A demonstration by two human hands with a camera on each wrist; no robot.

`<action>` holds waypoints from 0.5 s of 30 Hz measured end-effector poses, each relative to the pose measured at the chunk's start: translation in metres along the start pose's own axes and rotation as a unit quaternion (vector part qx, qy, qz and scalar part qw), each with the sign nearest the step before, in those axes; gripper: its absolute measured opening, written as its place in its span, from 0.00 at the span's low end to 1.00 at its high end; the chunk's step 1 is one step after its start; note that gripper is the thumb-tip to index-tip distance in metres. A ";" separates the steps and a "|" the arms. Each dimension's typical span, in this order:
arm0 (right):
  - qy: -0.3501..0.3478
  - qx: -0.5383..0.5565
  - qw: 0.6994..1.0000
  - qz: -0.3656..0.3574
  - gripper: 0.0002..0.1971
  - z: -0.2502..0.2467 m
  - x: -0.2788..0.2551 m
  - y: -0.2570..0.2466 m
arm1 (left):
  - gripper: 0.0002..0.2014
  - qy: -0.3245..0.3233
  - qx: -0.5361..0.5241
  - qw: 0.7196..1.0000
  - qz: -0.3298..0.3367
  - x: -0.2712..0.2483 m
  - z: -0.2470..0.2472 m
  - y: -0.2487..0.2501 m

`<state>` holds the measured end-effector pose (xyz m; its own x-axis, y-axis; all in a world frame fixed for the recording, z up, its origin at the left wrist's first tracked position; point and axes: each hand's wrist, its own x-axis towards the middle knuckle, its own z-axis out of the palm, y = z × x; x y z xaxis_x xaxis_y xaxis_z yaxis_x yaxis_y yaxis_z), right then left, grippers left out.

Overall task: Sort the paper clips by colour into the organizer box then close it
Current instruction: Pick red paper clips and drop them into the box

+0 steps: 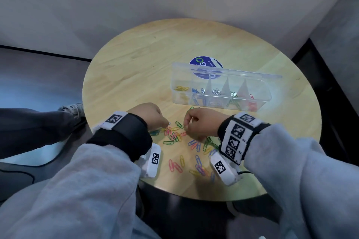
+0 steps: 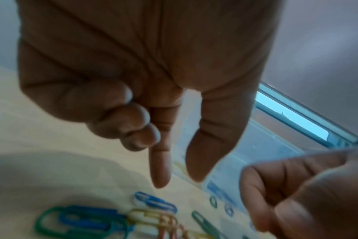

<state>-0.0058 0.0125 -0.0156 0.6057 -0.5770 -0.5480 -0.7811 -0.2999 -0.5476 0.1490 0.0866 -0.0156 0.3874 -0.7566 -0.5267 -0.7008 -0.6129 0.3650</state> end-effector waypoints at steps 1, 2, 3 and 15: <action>0.011 -0.079 0.997 -0.016 0.04 0.002 0.000 -0.001 | 0.08 0.001 0.013 1.000 0.003 0.000 0.002 0.002; 0.010 -0.137 0.990 -0.025 0.06 0.004 0.001 -0.002 | 0.10 0.000 0.021 1.000 0.002 0.001 0.005 0.005; 0.004 -0.179 0.983 -0.032 0.07 0.006 0.002 -0.004 | 0.12 0.000 0.031 1.000 0.002 0.001 0.007 0.007; -0.027 -0.254 0.966 -0.045 0.02 0.007 0.001 -0.007 | 0.09 0.000 0.081 0.997 0.015 0.008 0.021 0.018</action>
<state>0.0018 0.0194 -0.0167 0.6712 -0.4952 -0.5516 -0.6900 -0.6894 -0.2206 0.1276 0.0741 -0.0294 0.3649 -0.7744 -0.5168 -0.7996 -0.5450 0.2521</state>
